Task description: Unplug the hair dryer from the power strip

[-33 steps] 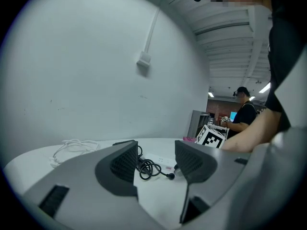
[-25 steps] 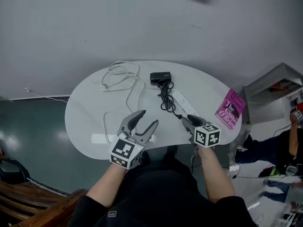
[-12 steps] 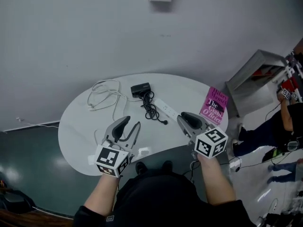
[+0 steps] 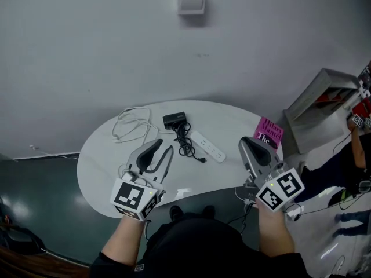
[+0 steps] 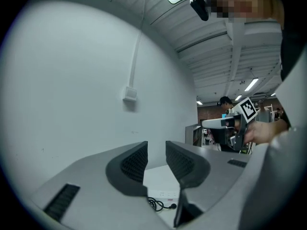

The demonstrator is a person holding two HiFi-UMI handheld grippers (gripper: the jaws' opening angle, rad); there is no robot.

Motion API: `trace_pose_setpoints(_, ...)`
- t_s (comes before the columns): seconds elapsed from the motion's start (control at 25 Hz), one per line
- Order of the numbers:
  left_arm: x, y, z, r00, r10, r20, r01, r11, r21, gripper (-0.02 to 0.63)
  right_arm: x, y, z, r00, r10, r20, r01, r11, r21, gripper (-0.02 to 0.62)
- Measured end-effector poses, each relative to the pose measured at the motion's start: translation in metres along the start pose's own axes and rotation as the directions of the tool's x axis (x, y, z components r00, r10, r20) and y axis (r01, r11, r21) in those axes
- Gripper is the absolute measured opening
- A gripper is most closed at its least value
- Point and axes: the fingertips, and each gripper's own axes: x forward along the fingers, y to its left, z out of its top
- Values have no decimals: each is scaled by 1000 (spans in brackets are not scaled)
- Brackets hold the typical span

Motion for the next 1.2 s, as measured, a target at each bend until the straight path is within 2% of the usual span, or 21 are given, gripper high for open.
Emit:
trace_pose_setpoints(0.16,-1,6,21,997,69,23,-69,998,14,99,-7,-12,26,994,-16,108,18,1000,-15,37)
trace_pose_setpoints(0.32,-4,10,34,991,118,55,-119,993,21,54,-10,-21,33,988,-29,152,32,999,-20,34)
trace_pose_setpoints(0.64,6,23,28,986,165,-7,-165,986,26,43,0,-25,31,989,-4,145,7,1000,-18,34)
trace_pose_setpoints(1.2,16,26,26,987,163,-5,-163,987,15,41,12,-37,31,991,-30,129,34,999,-31,34)
